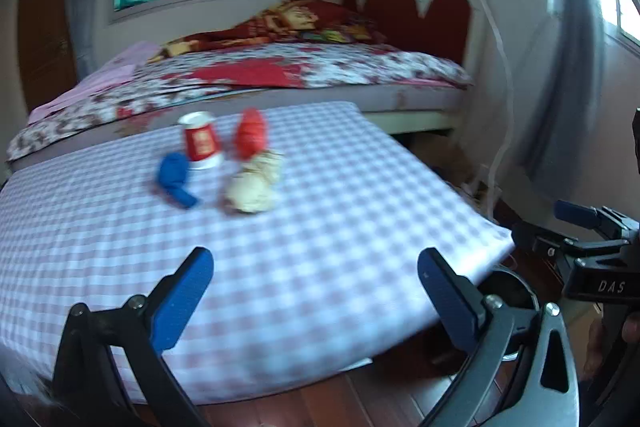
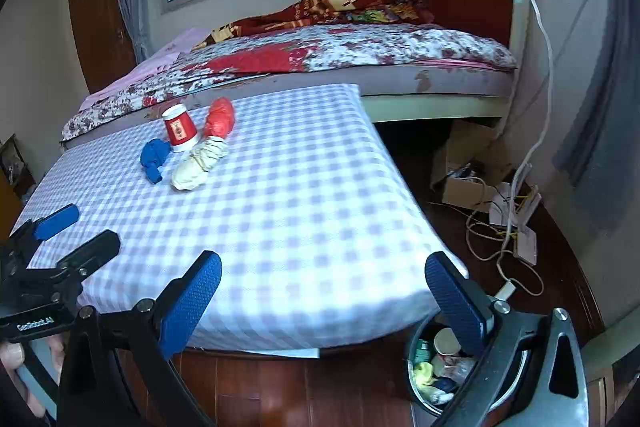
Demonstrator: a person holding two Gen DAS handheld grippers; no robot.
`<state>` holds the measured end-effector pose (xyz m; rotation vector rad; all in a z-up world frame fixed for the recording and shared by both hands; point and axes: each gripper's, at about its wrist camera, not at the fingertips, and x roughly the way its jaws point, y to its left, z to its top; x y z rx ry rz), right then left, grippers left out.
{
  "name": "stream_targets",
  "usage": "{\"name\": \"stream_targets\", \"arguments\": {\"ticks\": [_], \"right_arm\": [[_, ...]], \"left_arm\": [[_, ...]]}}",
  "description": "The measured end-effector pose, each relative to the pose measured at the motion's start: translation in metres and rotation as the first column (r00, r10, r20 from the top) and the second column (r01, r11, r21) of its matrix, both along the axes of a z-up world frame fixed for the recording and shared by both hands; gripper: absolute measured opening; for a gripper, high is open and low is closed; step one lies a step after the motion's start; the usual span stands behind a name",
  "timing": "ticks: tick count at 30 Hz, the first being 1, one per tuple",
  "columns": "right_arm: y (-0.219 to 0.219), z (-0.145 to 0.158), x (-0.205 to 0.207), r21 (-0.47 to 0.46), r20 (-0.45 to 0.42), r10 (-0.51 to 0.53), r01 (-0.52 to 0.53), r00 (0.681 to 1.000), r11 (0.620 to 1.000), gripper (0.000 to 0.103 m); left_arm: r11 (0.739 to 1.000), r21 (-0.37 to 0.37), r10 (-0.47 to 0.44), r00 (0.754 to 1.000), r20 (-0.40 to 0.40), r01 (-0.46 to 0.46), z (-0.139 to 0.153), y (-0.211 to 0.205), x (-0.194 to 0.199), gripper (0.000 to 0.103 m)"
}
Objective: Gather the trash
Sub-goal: 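Move both grippers back over the bed toward the beige cloth bundle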
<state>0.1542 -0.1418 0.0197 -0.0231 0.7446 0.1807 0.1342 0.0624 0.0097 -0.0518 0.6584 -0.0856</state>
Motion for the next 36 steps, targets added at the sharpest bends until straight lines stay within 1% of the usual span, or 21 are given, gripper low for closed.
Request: {"name": "stream_targets", "arguments": {"ticks": [2, 6, 9, 13, 14, 15, 17, 22, 24, 28, 31, 34, 35, 36], "right_arm": [[0.024, -0.001, 0.011, 0.017, -0.004, 0.042, -0.042, 0.999, 0.999, 0.102], [0.065, -0.002, 0.031, 0.005, 0.002, 0.104, -0.104, 0.995, 0.995, 0.102], [0.095, -0.006, 0.047, 0.005, 0.000, 0.141, -0.141, 0.990, 0.990, 0.102], [0.132, -0.010, 0.067, 0.015, 0.000, 0.187, -0.187, 0.982, 0.982, 0.102], [0.138, -0.012, 0.071, 0.016, -0.002, 0.195, -0.195, 0.981, 0.981, 0.099], [0.144, -0.013, 0.075, 0.018, -0.003, 0.199, -0.199, 0.980, 0.980, 0.095], [0.158, -0.018, 0.088, 0.024, -0.017, 0.209, -0.208, 0.978, 0.978, 0.091], [0.186, -0.035, 0.120, 0.017, -0.049, 0.205, -0.204, 0.978, 0.979, 0.090], [0.197, -0.045, 0.136, 0.007, -0.073, 0.204, -0.204, 0.976, 0.979, 0.086], [0.214, -0.064, 0.164, -0.028, -0.128, 0.194, -0.199, 0.973, 0.980, 0.085], [0.220, -0.080, 0.185, -0.034, -0.172, 0.174, -0.183, 0.970, 0.983, 0.077], [0.223, -0.091, 0.196, -0.028, -0.205, 0.173, -0.183, 0.963, 0.983, 0.065], [0.223, -0.096, 0.199, -0.025, -0.217, 0.178, -0.188, 0.960, 0.982, 0.052], [0.222, -0.098, 0.201, -0.028, -0.219, 0.177, -0.187, 0.959, 0.982, 0.047]], "left_arm": [[0.999, 0.003, 0.039, 0.999, 0.004, -0.039, -0.001, 0.021, 0.002, 0.102], [0.993, 0.003, 0.114, 0.993, 0.005, -0.114, -0.005, 0.062, 0.009, 0.102], [0.985, 0.008, 0.173, 0.985, 0.002, -0.173, -0.009, 0.092, 0.016, 0.102], [0.974, 0.007, 0.226, 0.974, -0.002, -0.226, -0.014, 0.124, 0.027, 0.102], [0.972, 0.005, 0.237, 0.972, -0.001, -0.237, -0.015, 0.130, 0.029, 0.102], [0.970, 0.004, 0.244, 0.970, -0.005, -0.244, -0.017, 0.135, 0.031, 0.102], [0.968, 0.002, 0.252, 0.968, -0.017, -0.252, -0.022, 0.144, 0.038, 0.102], [0.965, 0.010, 0.264, 0.964, -0.041, -0.263, -0.033, 0.159, 0.060, 0.101], [0.964, 0.014, 0.266, 0.963, -0.047, -0.266, -0.037, 0.163, 0.069, 0.101], [0.967, 0.026, 0.256, 0.965, -0.065, -0.255, -0.046, 0.166, 0.091, 0.101], [0.970, 0.020, 0.243, 0.967, -0.083, -0.242, -0.053, 0.167, 0.110, 0.101], [0.974, 0.019, 0.226, 0.969, -0.103, -0.226, -0.062, 0.164, 0.133, 0.100], [0.977, 0.015, 0.215, 0.970, -0.117, -0.214, -0.066, 0.163, 0.142, 0.096], [0.979, 0.009, 0.204, 0.971, -0.126, -0.205, -0.069, 0.162, 0.149, 0.094]]}}
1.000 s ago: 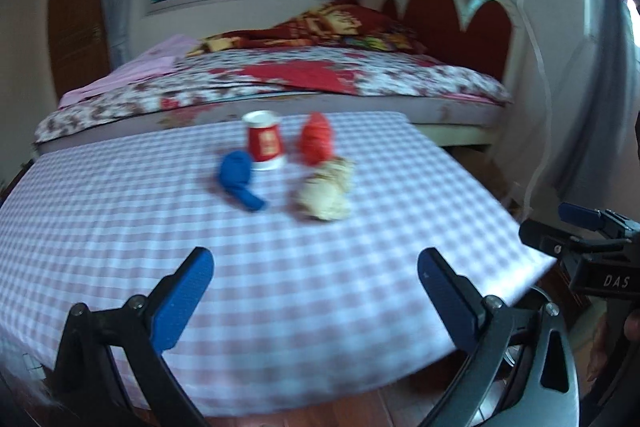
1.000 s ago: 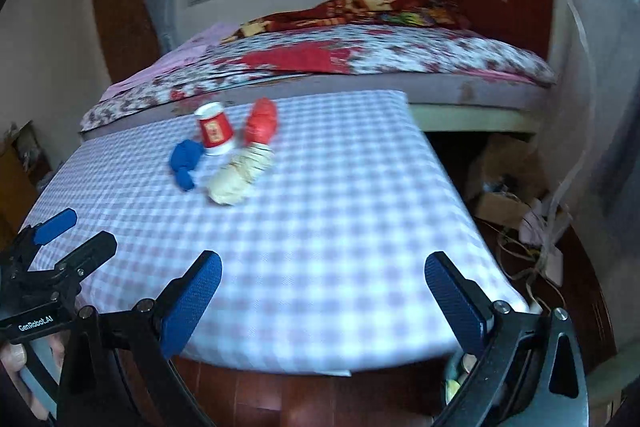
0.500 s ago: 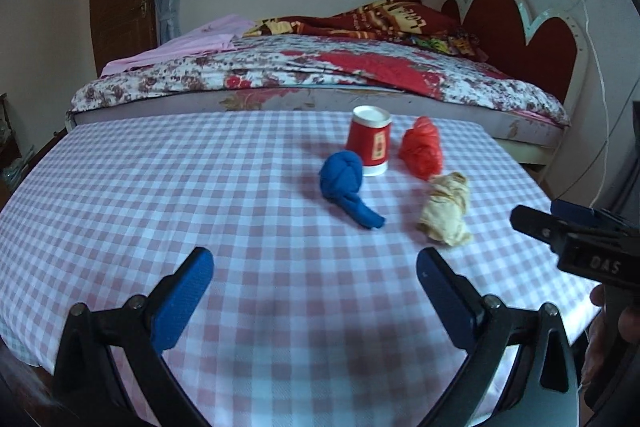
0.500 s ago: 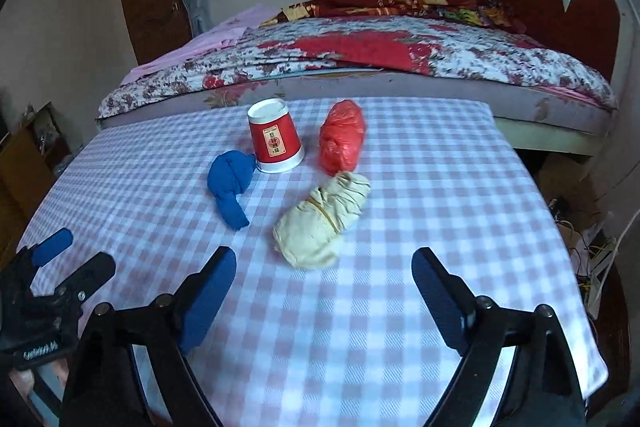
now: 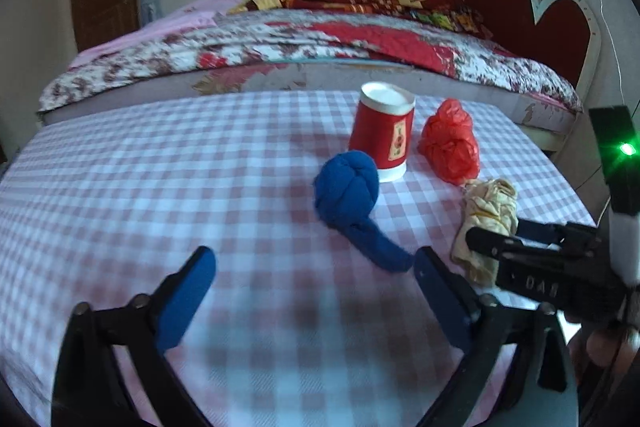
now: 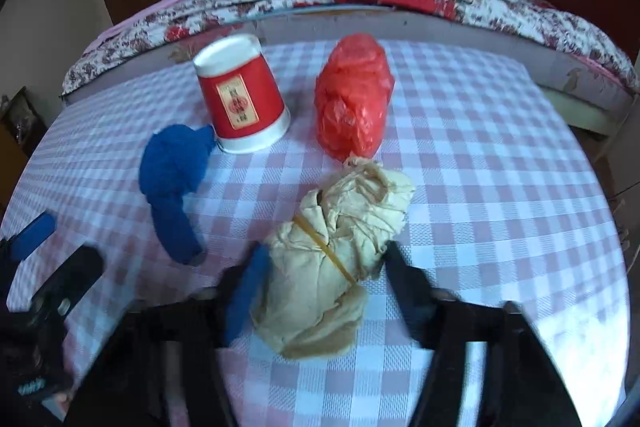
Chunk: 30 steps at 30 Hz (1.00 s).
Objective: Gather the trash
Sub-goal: 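Move both grippers back over the bed toward the beige cloth bundle, then grasp the blue cloth with the left gripper while the right gripper grasps the beige bundle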
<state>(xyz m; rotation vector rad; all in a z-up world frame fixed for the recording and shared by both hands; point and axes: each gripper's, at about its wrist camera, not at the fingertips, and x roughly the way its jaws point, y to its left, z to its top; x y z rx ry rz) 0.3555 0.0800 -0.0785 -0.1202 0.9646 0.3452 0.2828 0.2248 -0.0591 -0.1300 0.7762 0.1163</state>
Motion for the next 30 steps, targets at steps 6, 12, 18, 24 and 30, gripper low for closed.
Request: {"name": "stream_targets", "arguments": {"ticks": [6, 12, 18, 24, 30], "right_arm": [[-0.017, -0.002, 0.021, 0.023, 0.016, -0.036, 0.035, 0.999, 0.999, 0.042], [-0.020, -0.004, 0.034, 0.017, -0.010, -0.024, 0.024, 1.000, 1.000, 0.042], [-0.023, -0.006, 0.038, 0.027, -0.027, -0.028, 0.028, 0.999, 0.999, 0.042], [-0.028, -0.003, 0.036, 0.041, -0.042, -0.020, 0.022, 0.999, 0.999, 0.027], [-0.041, 0.007, 0.017, 0.037, 0.007, -0.013, 0.012, 1.000, 0.999, 0.024]], "left_arm": [[1.000, -0.017, -0.025, 0.998, -0.058, 0.024, -0.017, -0.003, 0.043, 0.077], [0.999, -0.022, -0.035, 0.994, -0.104, 0.032, -0.025, -0.002, 0.068, 0.068], [0.999, -0.024, -0.049, 0.988, -0.148, 0.046, -0.036, -0.004, 0.083, 0.057], [0.998, -0.007, -0.058, 0.988, -0.144, 0.058, -0.032, -0.008, 0.082, 0.037], [0.999, 0.002, -0.033, 0.998, -0.058, 0.033, -0.010, -0.003, 0.053, 0.035]]}}
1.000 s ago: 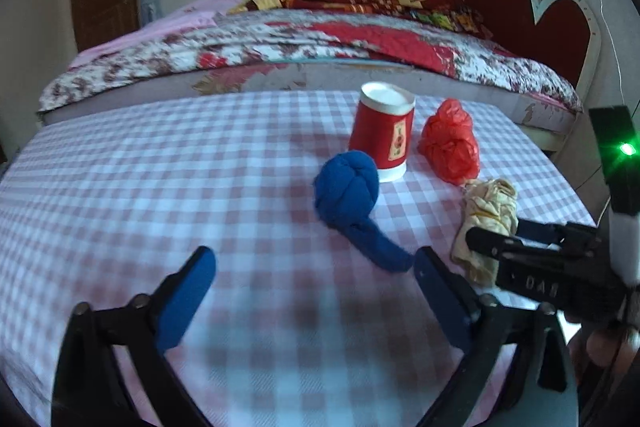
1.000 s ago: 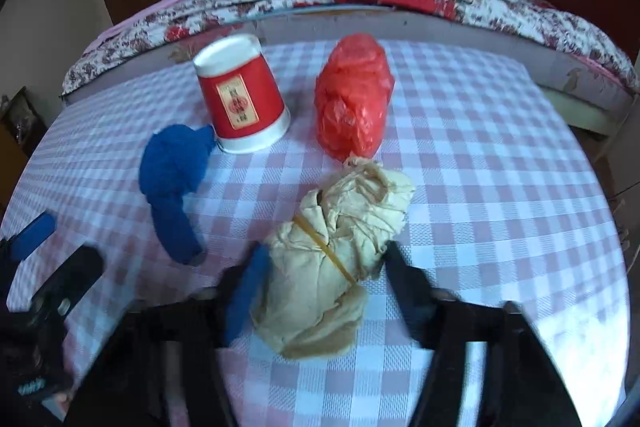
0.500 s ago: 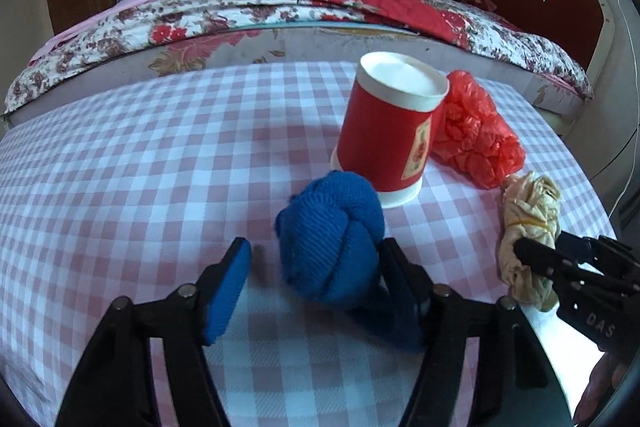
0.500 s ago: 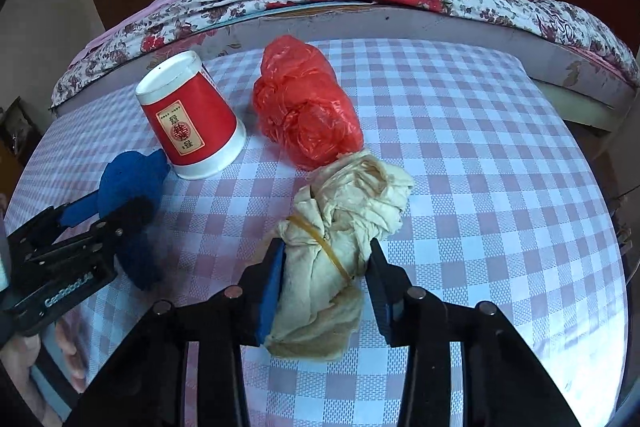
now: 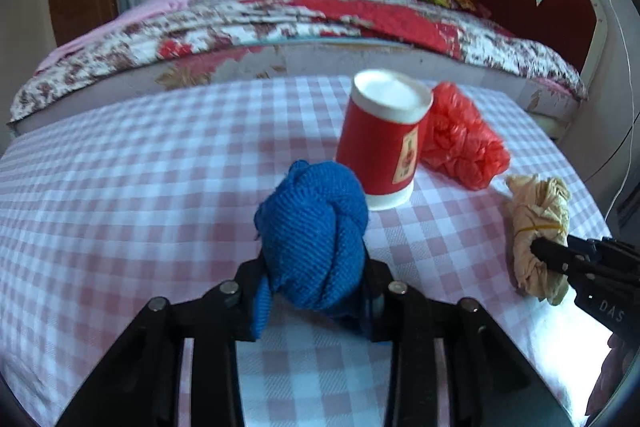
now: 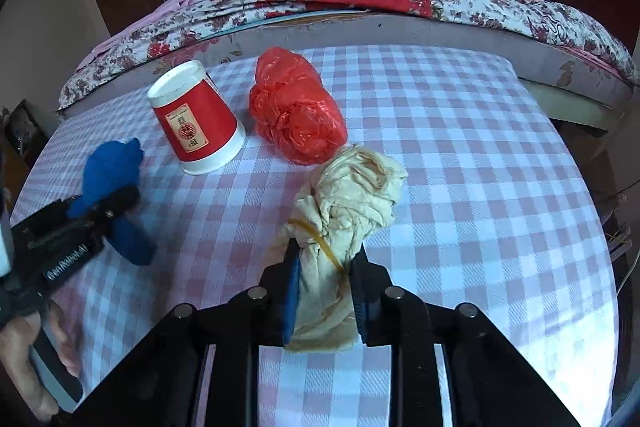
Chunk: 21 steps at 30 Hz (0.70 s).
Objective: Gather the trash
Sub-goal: 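Grasp the blue cloth with the left gripper while the right gripper grasps the beige bundle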
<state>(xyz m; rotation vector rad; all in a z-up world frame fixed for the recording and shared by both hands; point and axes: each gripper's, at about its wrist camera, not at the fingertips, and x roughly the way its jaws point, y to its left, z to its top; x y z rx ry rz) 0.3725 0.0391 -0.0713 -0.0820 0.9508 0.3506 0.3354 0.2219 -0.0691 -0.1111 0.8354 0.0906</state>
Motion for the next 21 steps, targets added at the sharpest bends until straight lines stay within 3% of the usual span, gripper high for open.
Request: {"name": "stream_targets", "arguments": {"ticks": [7, 12, 21], "right_arm": [[0.006, 0.018, -0.019, 0.006, 0.046, 0.037, -0.038, 0.998, 0.999, 0.024], [0.017, 0.048, -0.039, 0.019, 0.112, 0.079, -0.082, 0.991, 0.996, 0.024], [0.019, 0.091, -0.087, 0.022, 0.227, 0.128, -0.137, 0.965, 0.990, 0.024]], "left_arm": [[1.000, 0.022, 0.003, 0.999, 0.045, -0.004, 0.022, 0.002, -0.024, 0.035], [0.999, 0.035, -0.002, 0.996, 0.085, -0.001, 0.037, -0.001, -0.043, 0.035], [1.000, 0.002, 0.004, 0.984, 0.176, -0.004, 0.073, -0.006, -0.090, 0.035]]}}
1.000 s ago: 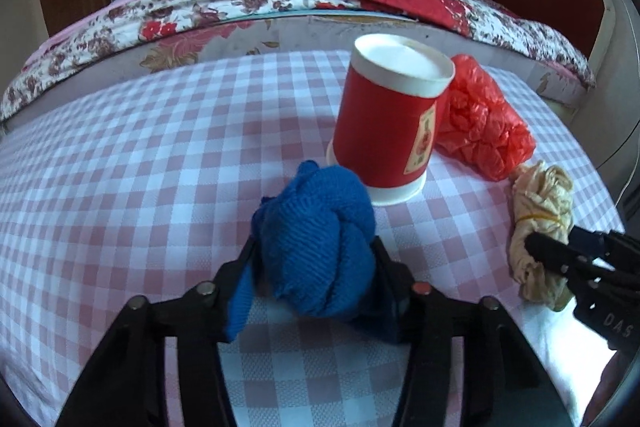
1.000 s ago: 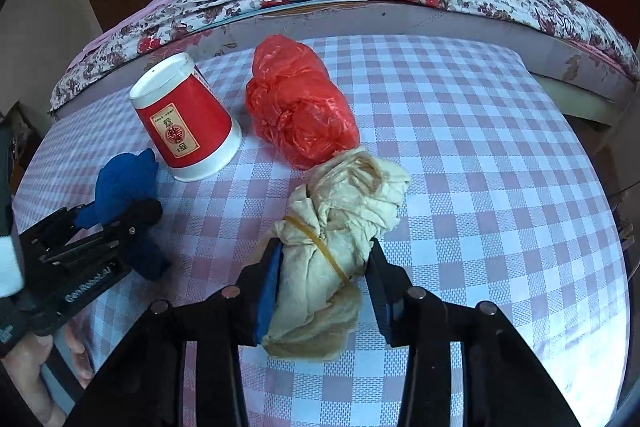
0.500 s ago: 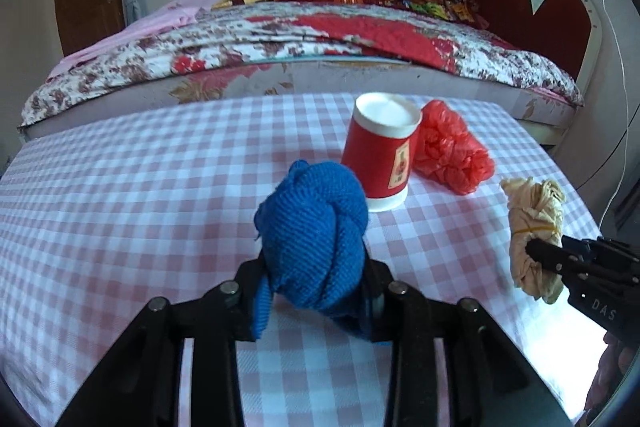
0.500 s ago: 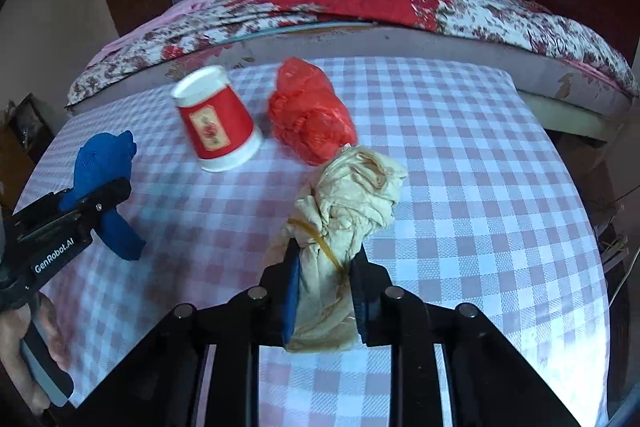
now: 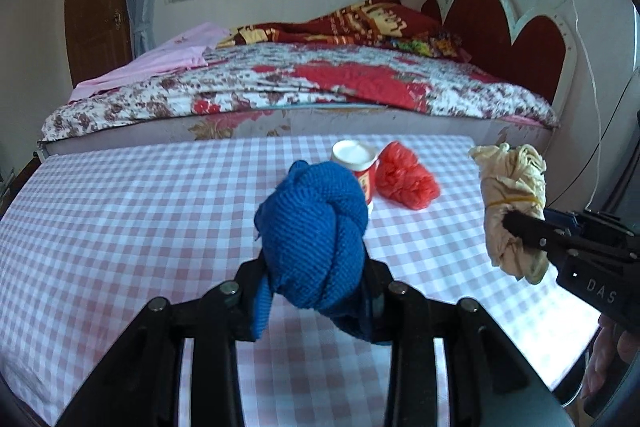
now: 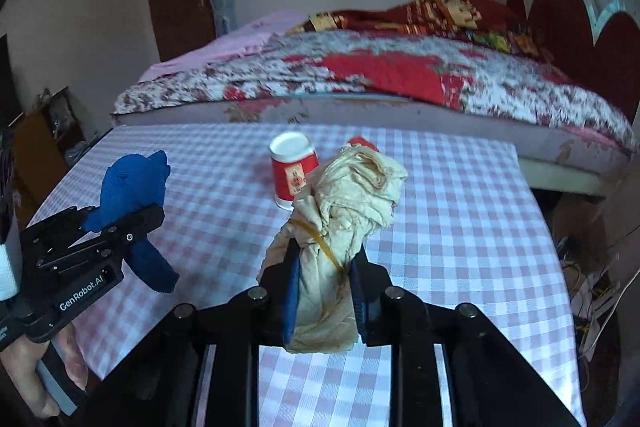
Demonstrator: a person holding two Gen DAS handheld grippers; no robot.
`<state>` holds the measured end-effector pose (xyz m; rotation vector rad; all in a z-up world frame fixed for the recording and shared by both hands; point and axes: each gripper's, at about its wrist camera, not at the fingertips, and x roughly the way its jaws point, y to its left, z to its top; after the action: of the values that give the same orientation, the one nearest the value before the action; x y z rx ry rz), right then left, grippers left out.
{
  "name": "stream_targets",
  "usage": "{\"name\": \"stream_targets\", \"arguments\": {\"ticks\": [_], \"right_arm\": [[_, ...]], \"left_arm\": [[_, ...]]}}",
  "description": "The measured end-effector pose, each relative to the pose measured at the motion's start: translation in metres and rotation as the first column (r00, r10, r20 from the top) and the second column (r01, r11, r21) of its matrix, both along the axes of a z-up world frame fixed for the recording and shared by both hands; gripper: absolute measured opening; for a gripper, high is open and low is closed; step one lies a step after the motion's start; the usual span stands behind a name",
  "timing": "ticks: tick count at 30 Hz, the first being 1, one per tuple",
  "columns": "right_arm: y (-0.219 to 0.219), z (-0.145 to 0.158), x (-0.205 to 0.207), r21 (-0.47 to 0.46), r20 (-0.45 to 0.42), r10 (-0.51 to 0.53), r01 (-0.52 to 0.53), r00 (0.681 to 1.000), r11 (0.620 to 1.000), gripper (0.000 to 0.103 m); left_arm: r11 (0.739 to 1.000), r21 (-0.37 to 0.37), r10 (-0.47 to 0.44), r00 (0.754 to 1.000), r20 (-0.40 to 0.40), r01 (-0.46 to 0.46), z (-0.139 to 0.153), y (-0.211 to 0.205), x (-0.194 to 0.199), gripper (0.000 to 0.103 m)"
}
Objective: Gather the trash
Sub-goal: 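Grasp the blue cloth with the left gripper while the right gripper grasps the beige bundle, then carry the blue cloth and beige bundle over the black bin with both grippers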
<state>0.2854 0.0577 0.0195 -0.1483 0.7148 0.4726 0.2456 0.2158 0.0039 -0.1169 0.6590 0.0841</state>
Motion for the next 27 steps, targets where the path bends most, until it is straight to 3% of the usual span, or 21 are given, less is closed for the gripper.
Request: {"name": "stream_targets", "arguments": {"ticks": [7, 21, 27], "right_arm": [[-0.027, 0.027, -0.035, 0.036, 0.045, -0.020, 0.018, 0.999, 0.999, 0.024], [-0.106, 0.052, -0.106, 0.079, 0.100, -0.110, 0.102, 0.989, 0.992, 0.024], [-0.136, 0.060, -0.139, 0.097, 0.127, -0.144, 0.132, 0.981, 0.986, 0.024]], "left_arm": [[0.999, -0.009, -0.037, 0.997, 0.069, 0.037, 0.027, -0.022, -0.041, 0.035], [0.988, -0.037, -0.143, 0.984, 0.105, 0.147, 0.044, -0.083, -0.091, 0.035], [0.975, 0.002, -0.219, 0.968, 0.118, 0.221, 0.048, -0.121, -0.107, 0.035]]}}
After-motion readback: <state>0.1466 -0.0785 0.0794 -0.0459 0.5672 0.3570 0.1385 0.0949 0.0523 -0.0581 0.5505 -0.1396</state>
